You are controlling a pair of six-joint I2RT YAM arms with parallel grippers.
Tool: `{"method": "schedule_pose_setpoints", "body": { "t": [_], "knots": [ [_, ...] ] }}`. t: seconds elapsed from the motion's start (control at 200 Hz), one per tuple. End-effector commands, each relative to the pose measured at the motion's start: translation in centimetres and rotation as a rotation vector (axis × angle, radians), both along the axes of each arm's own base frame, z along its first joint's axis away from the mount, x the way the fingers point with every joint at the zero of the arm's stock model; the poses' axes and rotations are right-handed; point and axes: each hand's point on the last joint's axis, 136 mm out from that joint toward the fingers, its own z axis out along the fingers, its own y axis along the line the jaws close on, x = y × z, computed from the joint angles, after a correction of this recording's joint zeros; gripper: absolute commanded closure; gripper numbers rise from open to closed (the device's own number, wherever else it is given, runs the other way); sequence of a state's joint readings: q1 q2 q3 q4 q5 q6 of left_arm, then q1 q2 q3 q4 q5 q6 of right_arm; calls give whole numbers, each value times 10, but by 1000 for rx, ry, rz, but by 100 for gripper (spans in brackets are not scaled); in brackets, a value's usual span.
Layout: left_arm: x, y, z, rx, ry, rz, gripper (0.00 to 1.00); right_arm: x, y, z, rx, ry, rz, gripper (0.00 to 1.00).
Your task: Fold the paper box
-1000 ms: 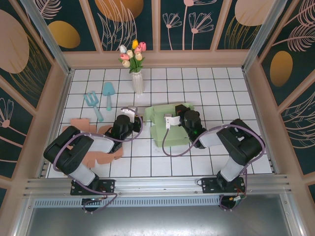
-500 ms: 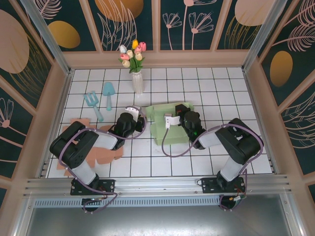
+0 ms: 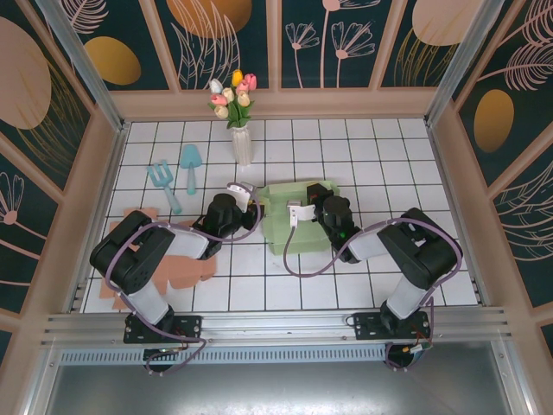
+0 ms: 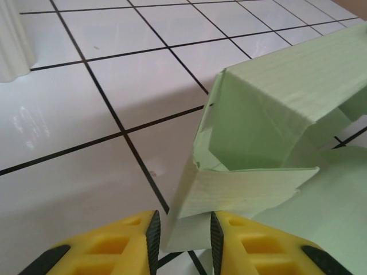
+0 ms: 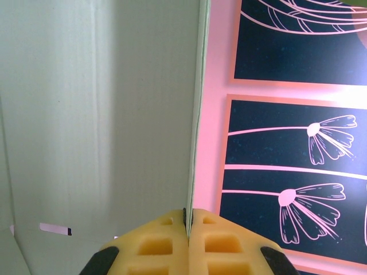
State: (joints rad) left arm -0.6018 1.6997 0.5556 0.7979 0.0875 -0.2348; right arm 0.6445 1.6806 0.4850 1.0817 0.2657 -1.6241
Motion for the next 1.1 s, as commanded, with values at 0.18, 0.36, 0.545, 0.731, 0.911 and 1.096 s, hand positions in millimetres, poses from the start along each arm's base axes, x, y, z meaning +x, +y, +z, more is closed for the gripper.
{"method": "schedule_pose_setpoints", "body": {
  "t": [0.18,0.36,0.545,0.731,0.911,1.096],
  "knots": [
    [-1,-18,8,-93,-16,-78,72,-5,6,-5,7,15,18,100],
    [1,-20,11,-116,-31,-69,73,-7,9,-9,0,21,22,100],
    [2,-36,15,-75,-70,-57,64,-6,11,-10,9,20,24,100],
    [13,-38,11,-9,-103,13,59,-7,13,-13,9,26,28,100],
    [21,-27,10,9,-122,87,59,-8,15,-15,4,33,34,100],
    [20,-32,10,-9,-132,73,52,-8,15,-21,-2,44,33,100]
  ]
}}
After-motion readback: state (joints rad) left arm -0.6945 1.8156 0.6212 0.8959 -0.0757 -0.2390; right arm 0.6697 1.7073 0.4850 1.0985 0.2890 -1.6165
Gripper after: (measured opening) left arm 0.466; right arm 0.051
